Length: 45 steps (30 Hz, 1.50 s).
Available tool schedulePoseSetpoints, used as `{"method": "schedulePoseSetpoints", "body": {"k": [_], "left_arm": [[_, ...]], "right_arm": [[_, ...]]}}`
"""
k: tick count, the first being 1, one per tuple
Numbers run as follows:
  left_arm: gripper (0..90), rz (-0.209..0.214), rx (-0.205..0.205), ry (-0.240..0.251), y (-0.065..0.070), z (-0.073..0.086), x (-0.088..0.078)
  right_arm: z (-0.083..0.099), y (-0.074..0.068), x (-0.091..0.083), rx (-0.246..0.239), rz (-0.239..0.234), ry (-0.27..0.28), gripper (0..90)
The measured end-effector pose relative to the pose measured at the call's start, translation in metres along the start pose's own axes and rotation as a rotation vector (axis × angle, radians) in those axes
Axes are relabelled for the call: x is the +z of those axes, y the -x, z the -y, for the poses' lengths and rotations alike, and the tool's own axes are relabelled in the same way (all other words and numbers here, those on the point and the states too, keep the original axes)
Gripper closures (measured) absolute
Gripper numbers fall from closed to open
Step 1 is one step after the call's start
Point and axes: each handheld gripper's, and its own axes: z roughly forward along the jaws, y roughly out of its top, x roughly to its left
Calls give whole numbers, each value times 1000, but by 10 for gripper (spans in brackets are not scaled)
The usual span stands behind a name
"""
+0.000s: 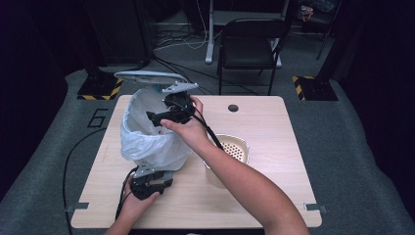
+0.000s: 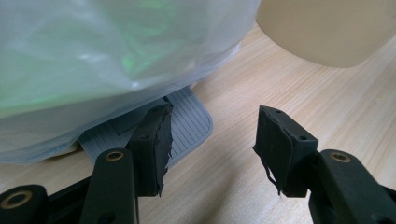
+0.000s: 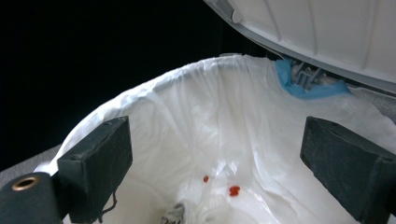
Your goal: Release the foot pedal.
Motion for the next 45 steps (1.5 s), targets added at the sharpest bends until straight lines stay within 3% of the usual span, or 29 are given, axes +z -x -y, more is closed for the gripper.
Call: {"method": "schedulePoseSetpoints", "body": {"k": [4, 11, 14, 16, 18, 19, 24, 25, 26, 27, 30, 32, 34, 35, 38, 44, 45], "left_arm": [[455, 8, -2, -4, -2, 0, -1], [445, 60, -47, 1, -8, -5, -7], [434, 75, -62, 32, -6, -6, -14], [423, 77, -37, 34, -7, -9, -18], [418, 53, -50, 17, -7, -9, -21], [416, 50, -78, 16, -5, -10, -22], [412, 31, -84, 26, -6, -12, -31], [412, 7, -121, 32, -3, -11, -35], [410, 20, -15, 22, -11, -13, -37], [406, 17, -6, 19, -13, -14, -41], [399, 16, -47, 23, -14, -14, -49], [391, 4, -135, 19, -10, -13, -54], [390, 22, -123, 22, -14, -12, -57], [389, 0, -108, 22, -16, -11, -61], [389, -10, -104, 6, -20, -9, -69], [388, -52, -125, 10, -32, 3, -80], [389, -59, -154, 24, -33, 5, -79]], "right_arm": [[8, -2, -24, -8, -5, 5, 110], [28, 1, -75, -17, 44, -24, 113], [39, 10, -96, -18, 69, -32, 118], [45, 19, -106, -24, 110, -25, 123], [47, 26, -114, -12, 122, -13, 137], [49, 30, -120, -6, 135, -3, 139], [58, 44, -138, -40, 162, -1, 150], [61, 46, -140, -50, 170, -5, 150], [65, 50, -144, -55, 186, 0, 153], [68, 52, -147, -59, 191, 5, 162], [83, 58, -158, -55, 206, 14, 184], [93, 63, -166, -46, 206, 16, 199], [103, 65, -174, -49, 214, 18, 215], [107, 66, -178, -47, 217, 22, 219], [126, 70, -193, -24, 263, 32, 227], [161, 82, -213, 14, 365, 21, 226], [165, 85, -214, 17, 380, 20, 226]]}}
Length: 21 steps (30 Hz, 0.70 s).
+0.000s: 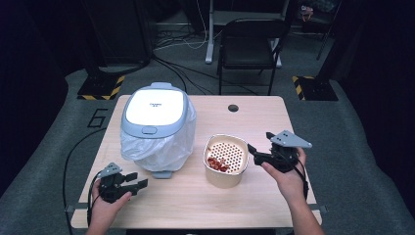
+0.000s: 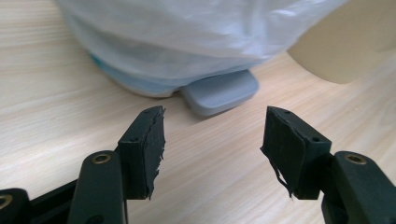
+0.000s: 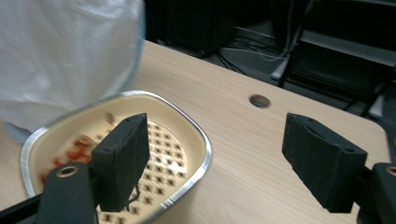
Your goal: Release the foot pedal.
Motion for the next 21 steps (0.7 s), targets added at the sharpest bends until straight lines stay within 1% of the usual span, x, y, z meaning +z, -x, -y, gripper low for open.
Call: {"method": "schedulePoseSetpoints", "body": {"k": [2, 3, 4, 6, 7, 8, 9, 10, 11, 13, 14, 15, 16, 17, 18, 20, 21], "left_arm": [[389, -14, -4, 2, -4, 2, 0], [388, -20, -4, 2, -6, 2, 0], [388, -23, 3, -16, -8, 3, 0], [388, -42, -2, -25, -12, 6, 2], [388, -52, -4, -35, -14, 7, 2], [382, -77, -2, -35, -17, 7, 3], [374, -77, -2, -35, -17, 7, 3], [374, -106, 25, -30, -20, 7, 3], [371, -110, 13, -30, -21, 7, 4], [371, -120, 17, -27, -25, 6, 6], [371, -122, 17, -35, -26, 6, 7], [371, -123, 18, -41, -28, 6, 8], [371, -141, 12, -45, -30, 7, 10], [370, -147, 14, -42, -31, 7, 11], [367, -155, 13, -45, -32, 8, 12], [366, -171, 3, -45, -36, 9, 13], [366, -179, 1, -37, -37, 9, 14]], "right_arm": [[11, 6, 0, 20, 35, -11, 225], [16, 10, 0, 29, 44, -13, 223], [22, 13, 0, 45, 52, -18, 222], [34, 18, 2, 75, 64, -31, 222], [42, 22, 5, 81, 80, -45, 222], [49, 24, 7, 83, 99, -58, 222], [49, 24, 7, 83, 99, -58, 222], [58, 27, 10, 88, 119, -68, 222], [65, 30, 13, 101, 126, -73, 219], [77, 33, 17, 99, 133, -79, 218], [83, 34, 20, 97, 125, -88, 218], [88, 35, 22, 106, 113, -100, 215], [92, 36, 25, 100, 104, -115, 210], [99, 38, 31, 79, 110, -133, 209], [102, 39, 33, 75, 111, -151, 209], [108, 41, 38, 84, 108, -189, 209], [111, 42, 41, 91, 99, -199, 206]]}}
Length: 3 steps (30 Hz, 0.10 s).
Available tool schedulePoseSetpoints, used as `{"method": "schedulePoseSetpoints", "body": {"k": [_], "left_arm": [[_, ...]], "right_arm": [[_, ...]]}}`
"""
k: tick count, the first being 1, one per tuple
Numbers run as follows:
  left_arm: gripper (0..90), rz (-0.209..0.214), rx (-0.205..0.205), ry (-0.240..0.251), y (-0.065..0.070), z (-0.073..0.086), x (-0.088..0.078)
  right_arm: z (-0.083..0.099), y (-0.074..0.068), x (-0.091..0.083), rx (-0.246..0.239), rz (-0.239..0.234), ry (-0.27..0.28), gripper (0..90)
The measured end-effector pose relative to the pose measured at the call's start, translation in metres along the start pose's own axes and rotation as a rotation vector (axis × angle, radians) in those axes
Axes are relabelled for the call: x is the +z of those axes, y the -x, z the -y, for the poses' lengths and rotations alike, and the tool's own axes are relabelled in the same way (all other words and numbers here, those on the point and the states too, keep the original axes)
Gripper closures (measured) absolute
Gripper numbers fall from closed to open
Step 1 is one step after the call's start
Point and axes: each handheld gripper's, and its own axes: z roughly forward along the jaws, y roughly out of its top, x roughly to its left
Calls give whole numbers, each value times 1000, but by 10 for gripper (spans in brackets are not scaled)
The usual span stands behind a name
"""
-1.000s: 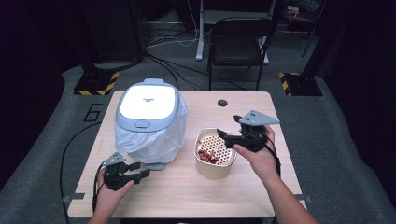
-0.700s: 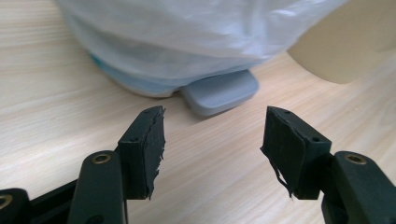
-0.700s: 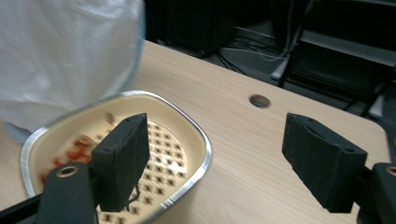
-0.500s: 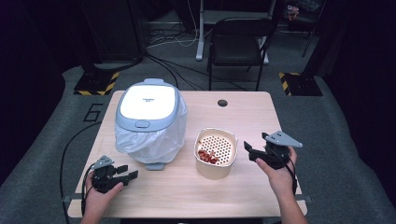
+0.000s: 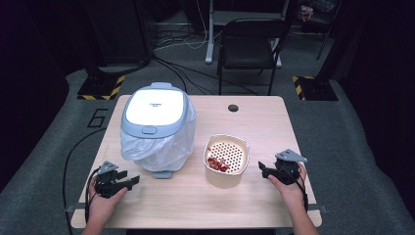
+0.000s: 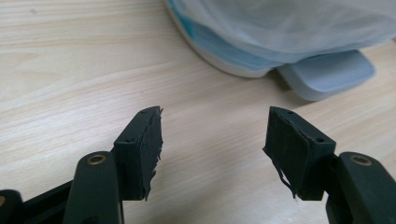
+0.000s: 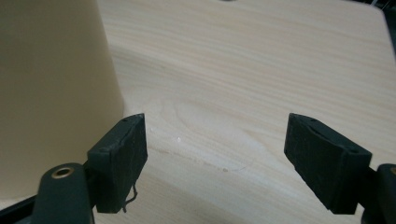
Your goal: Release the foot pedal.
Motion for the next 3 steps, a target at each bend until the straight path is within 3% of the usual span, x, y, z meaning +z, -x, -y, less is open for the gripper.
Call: {"method": "schedulePoseSetpoints", "body": {"k": [3], "left_arm": [[367, -39, -1, 14, -3, 1, 0]], "right_arm": [[4, 2, 8, -24, -3, -32, 173]]}}
